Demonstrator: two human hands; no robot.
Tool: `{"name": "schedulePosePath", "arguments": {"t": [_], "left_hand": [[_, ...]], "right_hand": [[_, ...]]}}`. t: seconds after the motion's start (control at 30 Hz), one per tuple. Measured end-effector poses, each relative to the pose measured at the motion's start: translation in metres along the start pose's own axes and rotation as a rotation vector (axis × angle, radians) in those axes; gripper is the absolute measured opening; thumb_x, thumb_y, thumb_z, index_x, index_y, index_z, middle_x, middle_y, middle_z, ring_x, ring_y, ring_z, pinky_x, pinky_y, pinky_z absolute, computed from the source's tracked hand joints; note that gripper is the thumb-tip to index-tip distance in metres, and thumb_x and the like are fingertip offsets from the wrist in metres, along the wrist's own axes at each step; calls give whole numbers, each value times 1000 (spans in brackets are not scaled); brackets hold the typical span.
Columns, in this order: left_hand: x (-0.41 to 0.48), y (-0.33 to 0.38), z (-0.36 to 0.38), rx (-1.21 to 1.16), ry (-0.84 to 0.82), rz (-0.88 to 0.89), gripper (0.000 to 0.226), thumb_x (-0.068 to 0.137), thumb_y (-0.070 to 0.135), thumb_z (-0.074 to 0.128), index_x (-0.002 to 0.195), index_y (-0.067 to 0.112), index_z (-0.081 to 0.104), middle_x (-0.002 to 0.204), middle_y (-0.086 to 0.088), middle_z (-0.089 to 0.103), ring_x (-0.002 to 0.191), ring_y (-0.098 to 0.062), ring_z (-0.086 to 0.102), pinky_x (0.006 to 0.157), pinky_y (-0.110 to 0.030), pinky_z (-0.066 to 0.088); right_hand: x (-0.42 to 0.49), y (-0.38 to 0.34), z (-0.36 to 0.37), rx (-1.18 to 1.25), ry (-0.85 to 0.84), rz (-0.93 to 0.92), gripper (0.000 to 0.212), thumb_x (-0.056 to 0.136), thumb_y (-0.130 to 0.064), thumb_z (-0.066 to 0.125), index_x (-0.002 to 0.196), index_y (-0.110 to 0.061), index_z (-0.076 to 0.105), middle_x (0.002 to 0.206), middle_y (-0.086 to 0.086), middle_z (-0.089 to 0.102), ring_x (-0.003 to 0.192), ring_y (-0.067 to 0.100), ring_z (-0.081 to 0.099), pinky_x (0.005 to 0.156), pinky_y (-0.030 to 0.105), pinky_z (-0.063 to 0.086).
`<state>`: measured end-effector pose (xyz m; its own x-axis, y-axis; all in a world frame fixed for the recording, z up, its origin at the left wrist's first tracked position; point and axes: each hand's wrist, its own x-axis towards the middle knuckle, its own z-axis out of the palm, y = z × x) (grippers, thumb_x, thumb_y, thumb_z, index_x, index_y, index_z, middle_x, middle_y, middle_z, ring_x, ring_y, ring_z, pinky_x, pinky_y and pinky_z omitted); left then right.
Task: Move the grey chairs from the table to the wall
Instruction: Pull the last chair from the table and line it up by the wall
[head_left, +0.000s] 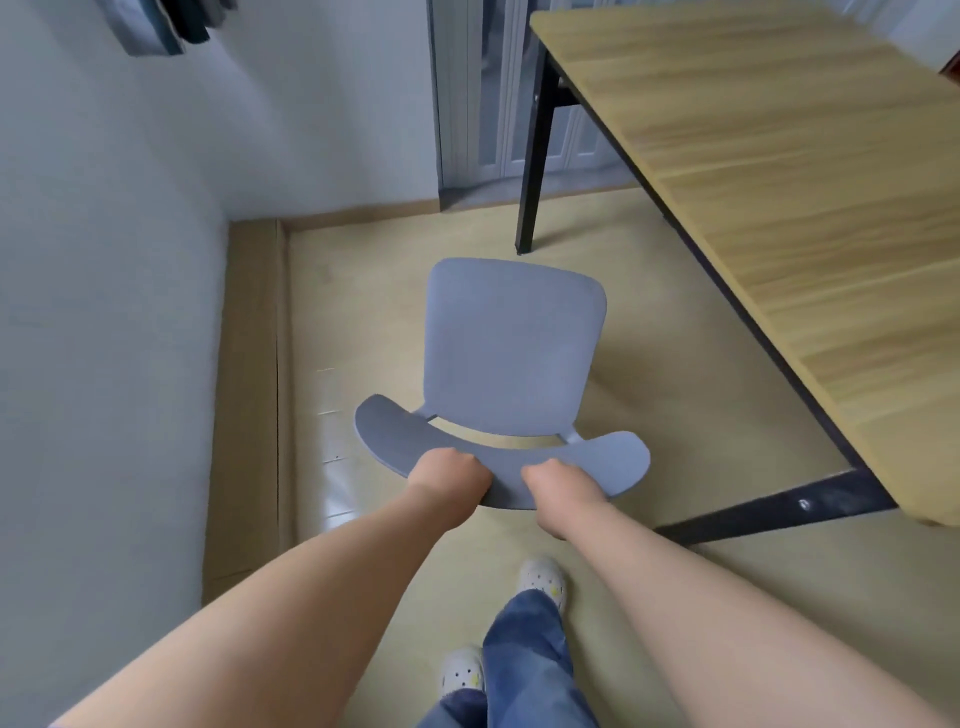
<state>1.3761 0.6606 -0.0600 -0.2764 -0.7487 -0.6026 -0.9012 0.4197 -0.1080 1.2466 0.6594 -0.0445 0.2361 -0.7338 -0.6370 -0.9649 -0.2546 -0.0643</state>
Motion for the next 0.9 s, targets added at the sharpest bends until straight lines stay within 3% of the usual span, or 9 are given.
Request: {"name": "schedulePosePath", "arguments": {"t": [0.1, 0.27, 0.37, 0.43, 0.53, 0.6, 0.7, 0.77, 0.9], "left_hand": [[-19, 21, 6, 16, -28, 30, 29, 91, 3, 45, 113, 10, 64, 117, -6, 67, 109, -26, 63, 78, -29, 47], [-53, 56, 16, -32, -50, 29, 27, 89, 5, 49, 111, 8, 64, 117, -8, 67, 109, -26, 63, 71, -28, 40], [-69, 83, 18, -51, -40, 35, 26, 87, 5, 50, 109, 6, 65, 114, -10, 68, 106, -28, 64, 68, -28, 38], [-84, 110, 17, -64, -50, 44, 21, 85, 5, 51, 102, 7, 65, 101, -9, 68, 99, -30, 65, 66, -28, 38], [-102, 156, 23, -64, -57, 59, 11, 83, 7, 53, 73, 11, 52, 63, -1, 43, 76, -27, 52, 49, -25, 34], [-116, 201, 30, -41, -54, 67, 19, 82, 9, 54, 66, 12, 45, 59, 0, 35, 67, -25, 48, 43, -22, 27], [-134, 263, 48, -76, -56, 56, 33, 81, 8, 54, 55, 15, 34, 58, 0, 35, 48, -16, 36, 42, -22, 26], [-148, 304, 53, -98, -58, 65, 34, 80, 8, 53, 55, 15, 33, 58, 0, 35, 46, -13, 32, 41, -22, 25], [-179, 392, 58, -151, -70, 82, 33, 80, 9, 54, 54, 14, 34, 58, 0, 34, 47, -13, 31, 42, -21, 28]], "right_hand": [[-21, 5, 23, -22, -5, 8, 47, 87, 11, 42, 59, -18, 17, 123, 16, 57, 117, 35, 56, 73, 33, 38], [-60, 12, 56, -50, -12, 33, 41, 86, 13, 44, 61, -14, 24, 110, 16, 57, 116, 35, 57, 71, 31, 36], [-85, 20, 71, -116, 5, 26, 26, 87, 12, 45, 102, -7, 55, 125, 16, 59, 118, 35, 57, 76, 35, 42], [-106, 34, 88, -140, 26, 24, 37, 88, 11, 45, 120, -3, 54, 126, 15, 59, 118, 35, 57, 82, 36, 46], [-139, 55, 115, -137, 52, 28, 38, 89, 10, 44, 123, -1, 53, 126, 16, 60, 119, 34, 57, 84, 36, 47], [-171, 77, 141, -139, 75, 16, 38, 89, 10, 43, 125, -1, 52, 126, 16, 59, 120, 33, 56, 80, 34, 43], [-216, 109, 176, -154, 74, 7, 39, 89, 9, 44, 125, -2, 51, 95, 18, 59, 120, 32, 55, 74, 33, 44], [-244, 130, 198, -159, 70, -26, 30, 89, 8, 45, 113, -8, 53, 63, 7, 33, 117, 32, 57, 52, 26, 31], [-306, 181, 245, -172, 97, 1, 33, 89, 6, 46, 119, -6, 54, 60, 1, 21, 115, 31, 58, 45, 24, 15]]}}
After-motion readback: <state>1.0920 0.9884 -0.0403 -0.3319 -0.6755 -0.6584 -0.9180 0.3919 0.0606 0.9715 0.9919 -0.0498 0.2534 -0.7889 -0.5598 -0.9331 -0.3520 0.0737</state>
